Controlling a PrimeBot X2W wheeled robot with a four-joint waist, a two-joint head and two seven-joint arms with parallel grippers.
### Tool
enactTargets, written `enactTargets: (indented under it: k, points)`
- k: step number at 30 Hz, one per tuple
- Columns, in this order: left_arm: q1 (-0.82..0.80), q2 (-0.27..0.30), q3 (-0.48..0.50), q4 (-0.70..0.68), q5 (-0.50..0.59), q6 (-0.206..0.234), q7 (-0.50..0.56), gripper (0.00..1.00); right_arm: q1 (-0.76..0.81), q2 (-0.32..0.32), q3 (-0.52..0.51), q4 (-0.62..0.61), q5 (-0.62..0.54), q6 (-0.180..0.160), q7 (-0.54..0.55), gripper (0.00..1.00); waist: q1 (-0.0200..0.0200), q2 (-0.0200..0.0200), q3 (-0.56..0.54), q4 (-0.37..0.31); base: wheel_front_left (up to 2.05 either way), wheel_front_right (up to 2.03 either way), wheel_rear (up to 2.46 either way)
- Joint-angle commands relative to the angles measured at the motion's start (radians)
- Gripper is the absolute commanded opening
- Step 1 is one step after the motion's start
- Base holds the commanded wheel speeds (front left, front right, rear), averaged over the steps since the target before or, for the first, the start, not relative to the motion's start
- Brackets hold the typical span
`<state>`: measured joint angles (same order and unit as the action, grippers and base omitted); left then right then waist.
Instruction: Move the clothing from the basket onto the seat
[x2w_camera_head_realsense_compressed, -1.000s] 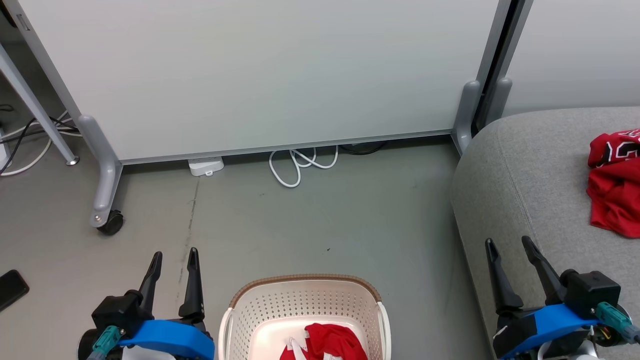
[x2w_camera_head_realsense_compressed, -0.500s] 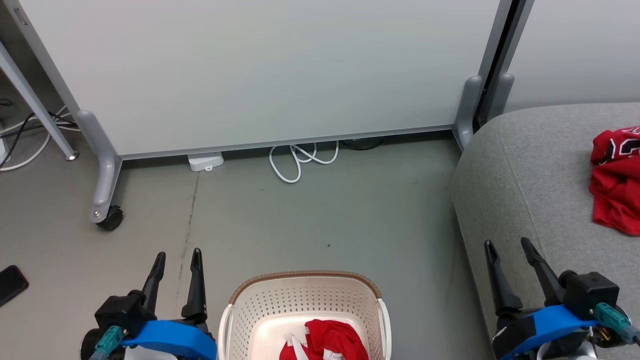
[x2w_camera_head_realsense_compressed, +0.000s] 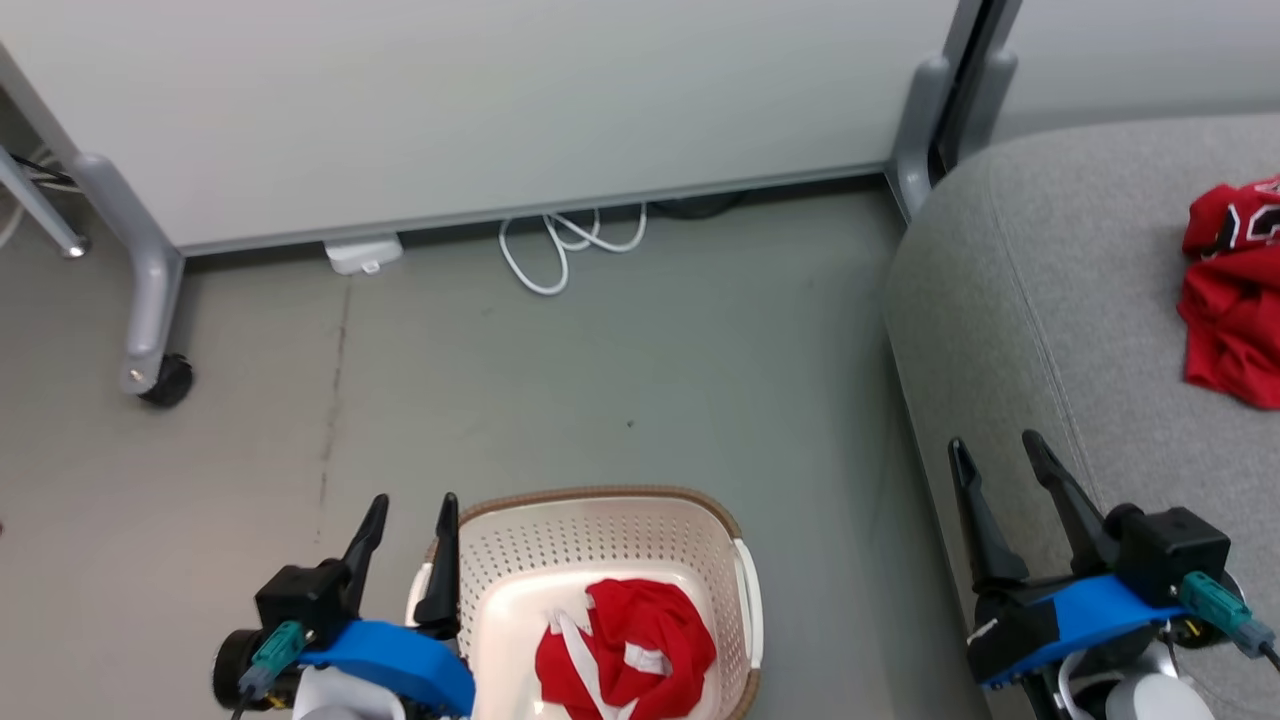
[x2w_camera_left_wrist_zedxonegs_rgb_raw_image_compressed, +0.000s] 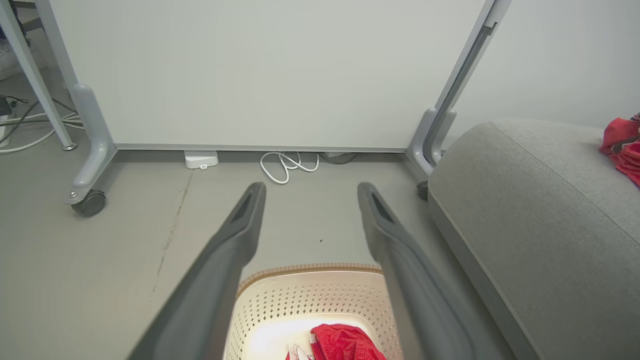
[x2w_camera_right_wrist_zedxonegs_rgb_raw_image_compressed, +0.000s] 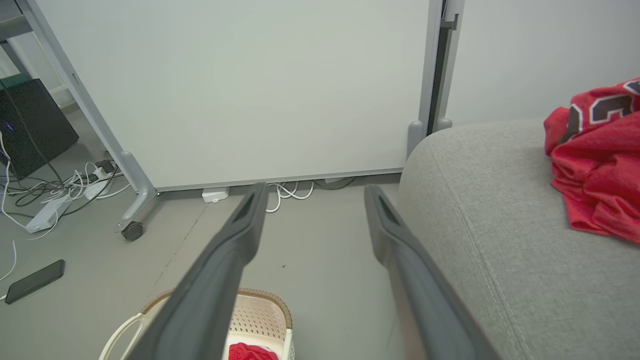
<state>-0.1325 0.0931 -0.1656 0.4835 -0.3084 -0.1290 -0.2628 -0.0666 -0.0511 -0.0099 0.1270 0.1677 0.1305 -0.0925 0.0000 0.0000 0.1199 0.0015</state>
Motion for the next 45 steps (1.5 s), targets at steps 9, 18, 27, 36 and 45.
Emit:
enactTargets:
  k: [9, 18, 27, 36, 45]
  points:
    - [-0.178, 0.008, -0.177, 0.185, -0.064, -0.002, -0.003, 1.00, -0.109, 0.001, 0.046, -0.029, 0.013, 0.001, -0.015, 1.00, 0.0000, 0.0000, 0.232, -0.131, 0.00, 0.00, 0.00]
    - [-0.322, 0.015, -0.290, 0.368, -0.139, -0.002, 0.029, 1.00, -0.182, 0.001, 0.089, -0.054, 0.034, 0.001, -0.035, 1.00, 0.0000, 0.0000, 0.397, -0.212, 0.00, 0.00, 0.00]
    - [-0.450, 0.034, -0.368, 0.543, -0.161, -0.002, 0.089, 1.00, -0.236, 0.001, 0.117, -0.075, 0.059, 0.001, -0.068, 1.00, 0.0000, 0.0000, 0.550, -0.266, 0.00, 0.00, 0.00]
    - [-0.539, 0.087, -0.453, 0.620, -0.179, -0.002, 0.144, 1.00, -0.270, 0.001, 0.136, -0.083, 0.091, 0.001, -0.110, 1.00, 0.0000, 0.0000, 0.673, -0.296, 0.00, 0.00, 0.00]
    - [-0.591, 0.121, -0.514, 0.658, -0.204, -0.002, 0.159, 1.00, -0.302, 0.001, 0.164, -0.082, 0.106, 0.001, -0.138, 1.00, 0.0000, 0.0000, 0.747, -0.318, 0.00, 0.00, 0.00]
